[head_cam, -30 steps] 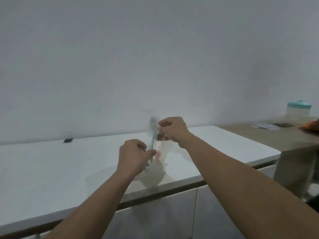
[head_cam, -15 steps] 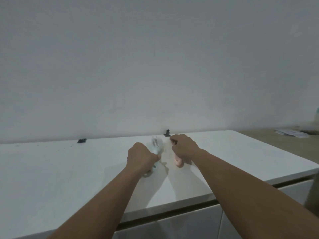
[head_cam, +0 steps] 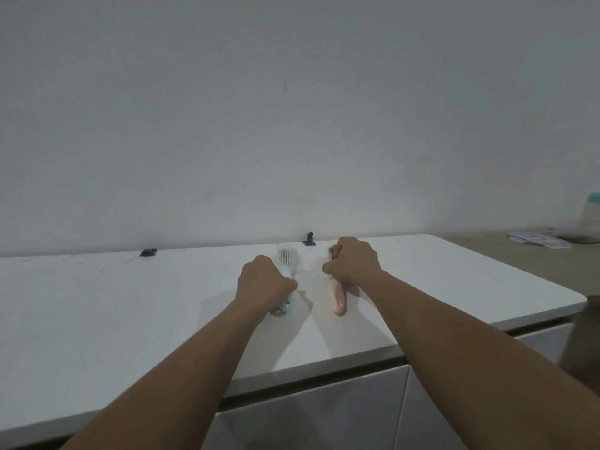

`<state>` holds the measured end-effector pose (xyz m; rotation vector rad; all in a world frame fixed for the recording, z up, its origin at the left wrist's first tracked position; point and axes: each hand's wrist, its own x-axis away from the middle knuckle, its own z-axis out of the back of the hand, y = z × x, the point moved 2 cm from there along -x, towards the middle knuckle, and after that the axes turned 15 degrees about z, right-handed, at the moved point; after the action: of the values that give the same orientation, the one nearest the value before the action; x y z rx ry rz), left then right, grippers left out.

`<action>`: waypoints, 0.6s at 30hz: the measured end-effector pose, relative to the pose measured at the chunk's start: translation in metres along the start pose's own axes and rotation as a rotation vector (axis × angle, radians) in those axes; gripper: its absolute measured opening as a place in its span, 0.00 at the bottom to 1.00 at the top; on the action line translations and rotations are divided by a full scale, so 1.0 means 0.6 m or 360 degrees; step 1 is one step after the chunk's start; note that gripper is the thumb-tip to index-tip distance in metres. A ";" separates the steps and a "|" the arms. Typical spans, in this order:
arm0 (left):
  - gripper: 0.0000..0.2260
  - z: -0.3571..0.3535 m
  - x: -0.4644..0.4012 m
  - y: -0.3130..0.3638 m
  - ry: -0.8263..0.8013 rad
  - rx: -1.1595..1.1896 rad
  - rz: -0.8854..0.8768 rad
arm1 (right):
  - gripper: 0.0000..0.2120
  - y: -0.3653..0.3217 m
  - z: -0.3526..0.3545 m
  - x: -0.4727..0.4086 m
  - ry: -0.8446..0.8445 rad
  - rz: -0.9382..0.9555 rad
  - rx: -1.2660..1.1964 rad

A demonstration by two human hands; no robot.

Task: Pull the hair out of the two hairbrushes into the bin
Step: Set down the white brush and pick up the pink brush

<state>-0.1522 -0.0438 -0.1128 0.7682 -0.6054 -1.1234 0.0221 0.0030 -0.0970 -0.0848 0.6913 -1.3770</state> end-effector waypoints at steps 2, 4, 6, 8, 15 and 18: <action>0.10 -0.003 0.010 0.003 0.0030 -0.0002 -0.0004 | 0.14 0.004 0.008 0.010 0.0012 -0.0021 -0.0045; 0.12 -0.007 0.021 0.007 0.0133 -0.0079 -0.0062 | 0.14 0.009 0.014 0.018 0.0052 -0.0058 -0.0148; 0.15 -0.009 0.036 0.015 0.0290 -0.0239 -0.0188 | 0.13 0.014 0.020 0.027 0.0095 -0.0103 -0.0267; 0.15 -0.012 0.052 0.024 0.0338 -0.0235 -0.0293 | 0.12 0.019 0.026 0.035 0.0119 -0.0144 -0.0351; 0.11 -0.054 0.103 0.049 -0.0193 0.0262 -0.0215 | 0.07 0.034 0.053 0.072 0.0255 -0.0303 -0.0942; 0.10 -0.065 0.115 0.063 -0.0549 0.0630 0.0009 | 0.08 0.034 0.071 0.085 0.0373 -0.0292 -0.1246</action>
<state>-0.0790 -0.0912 -0.1031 0.9138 -1.1436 -1.1547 0.0626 -0.0534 -0.0924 -0.6261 1.4209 -1.2261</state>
